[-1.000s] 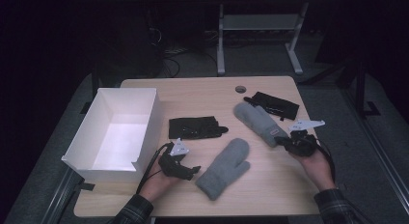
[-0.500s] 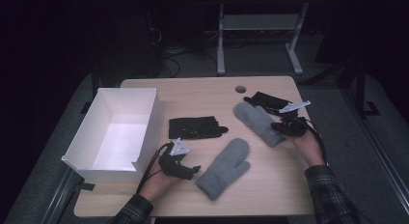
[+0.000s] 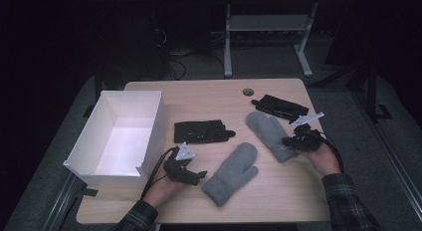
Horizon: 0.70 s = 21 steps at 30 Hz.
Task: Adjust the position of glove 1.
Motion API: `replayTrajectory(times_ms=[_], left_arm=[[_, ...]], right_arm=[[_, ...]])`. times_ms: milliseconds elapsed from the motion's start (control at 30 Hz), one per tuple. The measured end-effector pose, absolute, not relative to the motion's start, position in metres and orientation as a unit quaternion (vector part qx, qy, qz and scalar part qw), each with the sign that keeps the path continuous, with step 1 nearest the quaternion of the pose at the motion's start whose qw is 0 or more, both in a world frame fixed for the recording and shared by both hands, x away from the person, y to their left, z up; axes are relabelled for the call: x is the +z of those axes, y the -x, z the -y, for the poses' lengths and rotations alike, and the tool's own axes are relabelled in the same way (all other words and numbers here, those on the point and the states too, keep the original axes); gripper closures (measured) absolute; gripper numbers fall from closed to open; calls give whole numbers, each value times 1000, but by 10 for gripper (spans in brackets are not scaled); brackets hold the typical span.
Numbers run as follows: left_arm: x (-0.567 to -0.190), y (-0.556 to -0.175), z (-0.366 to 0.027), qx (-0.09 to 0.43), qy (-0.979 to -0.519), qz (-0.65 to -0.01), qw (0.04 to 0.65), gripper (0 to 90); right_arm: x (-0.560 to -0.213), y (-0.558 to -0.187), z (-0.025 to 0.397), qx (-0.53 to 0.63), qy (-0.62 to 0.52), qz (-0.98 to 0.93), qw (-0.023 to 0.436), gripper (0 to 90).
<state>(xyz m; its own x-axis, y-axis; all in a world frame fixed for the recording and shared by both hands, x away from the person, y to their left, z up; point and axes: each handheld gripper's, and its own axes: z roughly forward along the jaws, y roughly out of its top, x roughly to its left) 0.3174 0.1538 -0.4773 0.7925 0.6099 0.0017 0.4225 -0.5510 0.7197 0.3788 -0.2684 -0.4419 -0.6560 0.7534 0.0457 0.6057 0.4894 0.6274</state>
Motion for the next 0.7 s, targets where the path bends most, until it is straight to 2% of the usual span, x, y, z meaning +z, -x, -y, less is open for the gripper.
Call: replayTrajectory(times_ms=[567,700], left_arm=[[-477,-317,-154,127,-871,-296,370,128],[-477,-317,-153,127,-871,-297,370,127]], right_arm=[[-439,-327,278,310,-392,-859,108,900],[-429,-336,282,326,-391,-851,129,900]])
